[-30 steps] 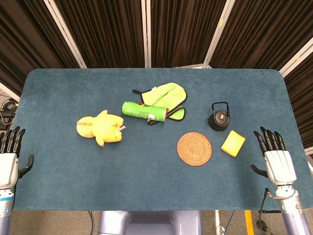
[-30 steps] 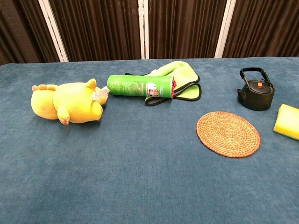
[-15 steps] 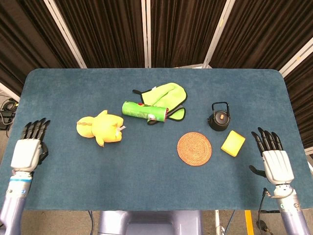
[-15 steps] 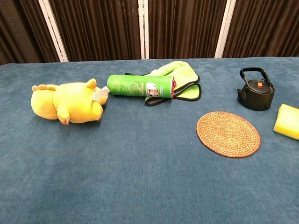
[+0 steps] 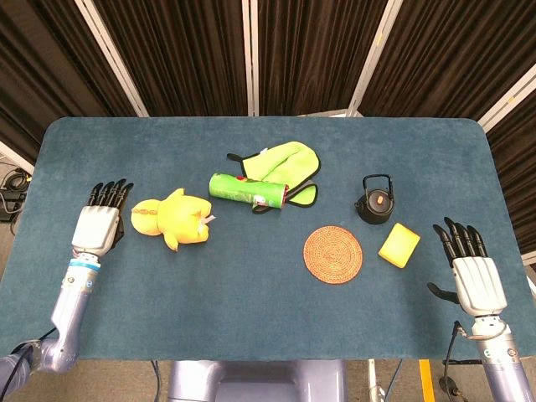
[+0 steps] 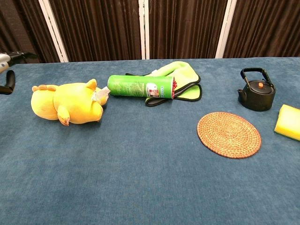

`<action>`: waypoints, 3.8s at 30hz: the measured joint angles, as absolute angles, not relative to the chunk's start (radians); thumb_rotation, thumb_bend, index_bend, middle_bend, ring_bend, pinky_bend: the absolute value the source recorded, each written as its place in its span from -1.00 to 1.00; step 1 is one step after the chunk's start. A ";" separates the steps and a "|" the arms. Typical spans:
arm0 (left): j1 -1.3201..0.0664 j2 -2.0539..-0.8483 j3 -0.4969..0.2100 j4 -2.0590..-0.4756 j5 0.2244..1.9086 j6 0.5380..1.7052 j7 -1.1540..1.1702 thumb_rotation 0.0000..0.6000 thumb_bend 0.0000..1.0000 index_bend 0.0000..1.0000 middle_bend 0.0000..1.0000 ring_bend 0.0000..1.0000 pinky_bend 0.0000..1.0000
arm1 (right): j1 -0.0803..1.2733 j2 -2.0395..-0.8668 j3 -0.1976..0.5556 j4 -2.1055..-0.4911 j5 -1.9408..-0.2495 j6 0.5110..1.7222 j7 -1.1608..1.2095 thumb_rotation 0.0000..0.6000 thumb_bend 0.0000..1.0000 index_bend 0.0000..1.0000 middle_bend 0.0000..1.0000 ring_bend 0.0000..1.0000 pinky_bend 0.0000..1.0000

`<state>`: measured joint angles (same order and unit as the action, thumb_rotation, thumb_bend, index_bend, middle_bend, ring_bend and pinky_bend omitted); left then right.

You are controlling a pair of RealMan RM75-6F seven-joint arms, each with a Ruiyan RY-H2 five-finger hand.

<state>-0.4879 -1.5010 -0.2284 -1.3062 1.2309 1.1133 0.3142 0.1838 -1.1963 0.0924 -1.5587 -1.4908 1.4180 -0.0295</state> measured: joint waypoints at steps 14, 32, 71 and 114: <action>-0.613 -1.619 -0.238 -1.171 1.098 0.941 0.383 1.00 1.00 -1.00 -1.00 -1.00 -1.00 | 0.183 -1.186 0.086 -1.566 -1.492 1.409 -0.013 1.00 -0.70 -1.00 -1.00 -1.00 -1.00; -0.678 -1.689 -0.207 -1.210 1.089 0.957 0.479 1.00 1.00 -1.00 -1.00 -1.00 -1.00 | 0.179 -1.174 0.086 -1.573 -1.502 1.420 0.012 1.00 -0.70 -0.99 -1.00 -1.00 -1.00; -0.674 -1.693 -0.175 -1.161 1.057 0.969 0.448 1.00 1.00 -1.00 -1.00 -1.00 -1.00 | 0.179 -1.176 0.075 -1.580 -1.515 1.417 -0.002 1.00 -0.70 -0.97 -1.00 -1.00 -1.00; -0.377 -1.451 -0.105 -1.432 1.284 1.450 0.332 1.00 -0.44 -1.00 -1.00 -1.00 -1.00 | 0.176 -1.177 0.067 -1.593 -1.522 1.419 -0.039 1.00 -0.70 -0.98 -1.00 -1.00 -1.00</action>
